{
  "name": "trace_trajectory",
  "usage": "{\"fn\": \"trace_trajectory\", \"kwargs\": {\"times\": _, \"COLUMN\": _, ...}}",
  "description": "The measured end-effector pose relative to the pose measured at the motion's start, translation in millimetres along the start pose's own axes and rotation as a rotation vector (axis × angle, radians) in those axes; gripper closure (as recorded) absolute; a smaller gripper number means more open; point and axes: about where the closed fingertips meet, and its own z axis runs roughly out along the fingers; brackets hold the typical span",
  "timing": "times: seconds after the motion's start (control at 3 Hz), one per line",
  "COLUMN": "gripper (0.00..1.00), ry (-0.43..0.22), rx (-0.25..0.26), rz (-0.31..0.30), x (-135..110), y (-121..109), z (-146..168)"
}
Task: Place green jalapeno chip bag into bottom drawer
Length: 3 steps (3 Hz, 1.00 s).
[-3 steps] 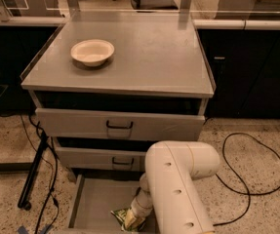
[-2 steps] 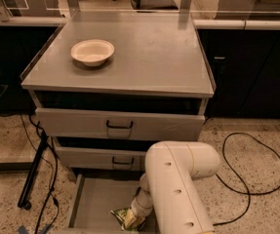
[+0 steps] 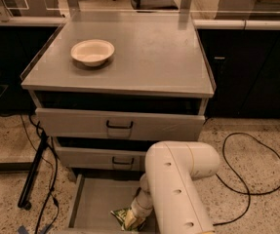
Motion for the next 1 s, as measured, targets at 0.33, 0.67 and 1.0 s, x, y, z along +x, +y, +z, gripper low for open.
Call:
{"fn": "trace_trajectory", "kwargs": {"times": 0.33, "gripper": 0.12, "ry": 0.000, "rx": 0.000, "rz": 0.000, "x": 0.0, "y": 0.0, "z": 0.0}}
{"fn": "trace_trajectory", "kwargs": {"times": 0.67, "gripper": 0.00, "ry": 0.000, "rx": 0.000, "rz": 0.000, "x": 0.1, "y": 0.0, "z": 0.1}}
{"fn": "trace_trajectory", "kwargs": {"times": 1.0, "gripper": 0.00, "ry": 0.000, "rx": 0.000, "rz": 0.000, "x": 0.1, "y": 0.0, "z": 0.1}}
